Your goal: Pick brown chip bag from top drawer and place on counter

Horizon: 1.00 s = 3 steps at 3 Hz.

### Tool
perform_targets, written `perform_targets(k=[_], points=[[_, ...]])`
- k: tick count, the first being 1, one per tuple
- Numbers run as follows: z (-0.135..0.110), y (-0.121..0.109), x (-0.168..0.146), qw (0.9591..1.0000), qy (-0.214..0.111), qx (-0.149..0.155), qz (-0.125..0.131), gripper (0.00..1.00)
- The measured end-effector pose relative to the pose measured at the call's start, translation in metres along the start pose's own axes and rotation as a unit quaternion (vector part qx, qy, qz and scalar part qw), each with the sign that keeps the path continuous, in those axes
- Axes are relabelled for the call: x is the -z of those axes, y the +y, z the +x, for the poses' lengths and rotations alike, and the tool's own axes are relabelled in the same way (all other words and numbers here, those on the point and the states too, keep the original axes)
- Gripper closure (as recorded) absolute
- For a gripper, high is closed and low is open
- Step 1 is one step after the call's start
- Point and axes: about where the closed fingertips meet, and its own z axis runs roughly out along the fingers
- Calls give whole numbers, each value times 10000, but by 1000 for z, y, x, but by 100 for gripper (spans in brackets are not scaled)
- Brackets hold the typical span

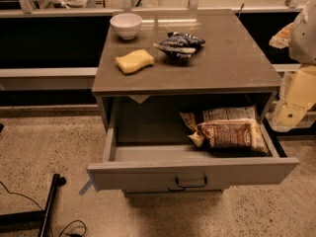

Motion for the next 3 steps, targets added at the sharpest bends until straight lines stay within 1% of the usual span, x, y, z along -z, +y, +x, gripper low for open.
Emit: perform_targets(k=[1,2,3], points=[[0,0,0,10000,0,0,0,0],[0,-11,-13,9996,156,202,77,0],[18,-32,-67,9981,433,442,66,0]])
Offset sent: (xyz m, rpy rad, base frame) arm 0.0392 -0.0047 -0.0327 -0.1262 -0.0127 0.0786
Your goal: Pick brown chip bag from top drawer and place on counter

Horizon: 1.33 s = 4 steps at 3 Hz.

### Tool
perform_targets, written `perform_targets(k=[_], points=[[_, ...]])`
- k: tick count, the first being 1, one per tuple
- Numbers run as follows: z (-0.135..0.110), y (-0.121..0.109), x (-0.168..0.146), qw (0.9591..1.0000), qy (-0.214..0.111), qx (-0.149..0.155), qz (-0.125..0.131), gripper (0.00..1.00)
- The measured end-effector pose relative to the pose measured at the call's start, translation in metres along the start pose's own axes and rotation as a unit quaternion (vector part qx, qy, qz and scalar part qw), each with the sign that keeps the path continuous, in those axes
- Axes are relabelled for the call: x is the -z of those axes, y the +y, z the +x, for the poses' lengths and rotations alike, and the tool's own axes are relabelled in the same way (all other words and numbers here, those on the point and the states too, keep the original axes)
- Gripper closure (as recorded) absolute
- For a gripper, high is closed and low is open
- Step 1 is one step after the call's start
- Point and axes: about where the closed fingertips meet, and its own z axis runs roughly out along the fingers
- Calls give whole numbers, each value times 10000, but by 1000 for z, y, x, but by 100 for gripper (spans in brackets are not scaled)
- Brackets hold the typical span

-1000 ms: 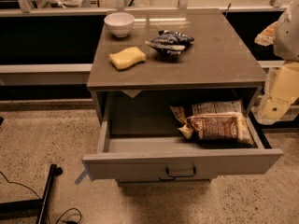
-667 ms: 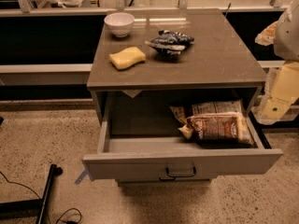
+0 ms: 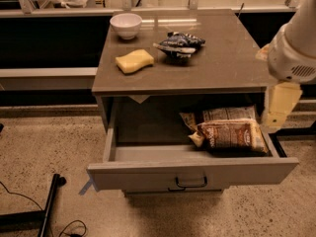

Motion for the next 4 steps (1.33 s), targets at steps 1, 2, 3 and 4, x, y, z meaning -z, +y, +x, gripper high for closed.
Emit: perform_targets(k=[1,2,3,4], points=[[15,0,-80,9996,88,161,-232,0],[16,13,-150,9988,-42,181,-463,11],[0,13,-195,9980,-251,230,-533,13],[-8,6,-223,9975,-402,157,-566,13]])
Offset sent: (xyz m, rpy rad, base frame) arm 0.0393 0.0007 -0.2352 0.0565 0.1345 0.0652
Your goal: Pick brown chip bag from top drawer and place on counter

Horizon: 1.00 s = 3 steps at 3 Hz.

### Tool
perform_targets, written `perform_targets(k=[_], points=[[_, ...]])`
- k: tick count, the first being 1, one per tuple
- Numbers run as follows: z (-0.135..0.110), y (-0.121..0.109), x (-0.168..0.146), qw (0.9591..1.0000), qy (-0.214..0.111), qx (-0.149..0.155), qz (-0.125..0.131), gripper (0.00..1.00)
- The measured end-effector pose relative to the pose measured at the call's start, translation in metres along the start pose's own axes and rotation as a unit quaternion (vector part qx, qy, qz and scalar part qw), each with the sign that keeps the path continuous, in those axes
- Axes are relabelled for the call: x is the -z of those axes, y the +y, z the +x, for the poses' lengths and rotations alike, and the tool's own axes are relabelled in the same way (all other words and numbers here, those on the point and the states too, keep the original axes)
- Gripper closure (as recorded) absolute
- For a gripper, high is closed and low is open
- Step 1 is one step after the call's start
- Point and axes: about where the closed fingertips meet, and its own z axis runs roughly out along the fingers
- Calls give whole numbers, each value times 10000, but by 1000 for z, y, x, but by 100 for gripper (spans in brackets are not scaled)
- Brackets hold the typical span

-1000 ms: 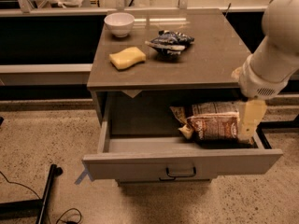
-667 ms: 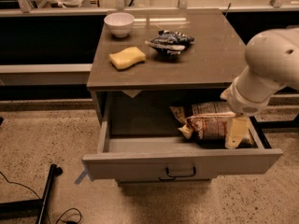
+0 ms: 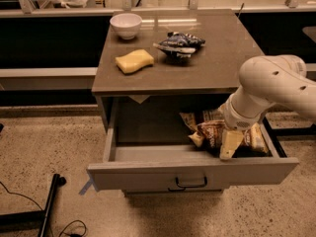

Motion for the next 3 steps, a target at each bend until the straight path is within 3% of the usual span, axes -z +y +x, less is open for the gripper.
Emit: perform_targets(k=[1,3], points=[[-1,-17,-19,10000,-41,-47,76,12],[25,-57,-44,9992,-39,-241,322,13]])
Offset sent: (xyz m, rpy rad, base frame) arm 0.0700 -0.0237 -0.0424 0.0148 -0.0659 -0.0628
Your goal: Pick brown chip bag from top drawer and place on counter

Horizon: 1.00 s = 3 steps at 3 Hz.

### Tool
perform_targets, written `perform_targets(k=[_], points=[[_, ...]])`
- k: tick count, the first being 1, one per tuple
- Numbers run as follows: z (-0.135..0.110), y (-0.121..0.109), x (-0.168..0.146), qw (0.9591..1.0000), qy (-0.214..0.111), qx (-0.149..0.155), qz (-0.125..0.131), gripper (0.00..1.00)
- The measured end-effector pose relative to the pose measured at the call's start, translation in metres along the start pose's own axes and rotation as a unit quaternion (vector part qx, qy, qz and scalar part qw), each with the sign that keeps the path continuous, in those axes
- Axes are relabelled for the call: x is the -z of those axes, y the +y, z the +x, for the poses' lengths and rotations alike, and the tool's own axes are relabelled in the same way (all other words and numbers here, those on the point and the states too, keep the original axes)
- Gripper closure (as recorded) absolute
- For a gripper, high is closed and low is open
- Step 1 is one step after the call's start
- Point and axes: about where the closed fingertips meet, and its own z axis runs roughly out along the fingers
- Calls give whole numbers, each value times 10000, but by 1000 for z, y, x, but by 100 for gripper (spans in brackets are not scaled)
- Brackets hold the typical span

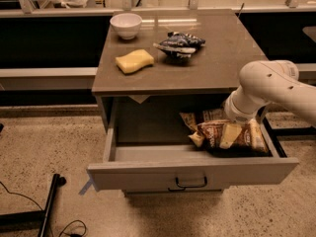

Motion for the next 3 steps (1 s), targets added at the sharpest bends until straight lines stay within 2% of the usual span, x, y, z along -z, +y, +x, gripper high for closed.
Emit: perform_targets(k=[1,2,3], points=[[12,-4,-18,9999,52,-82,-33,32],[13,0,-17,10000,-28,14,-32,55],[2,8,14,9988,-440,194,101,78]])
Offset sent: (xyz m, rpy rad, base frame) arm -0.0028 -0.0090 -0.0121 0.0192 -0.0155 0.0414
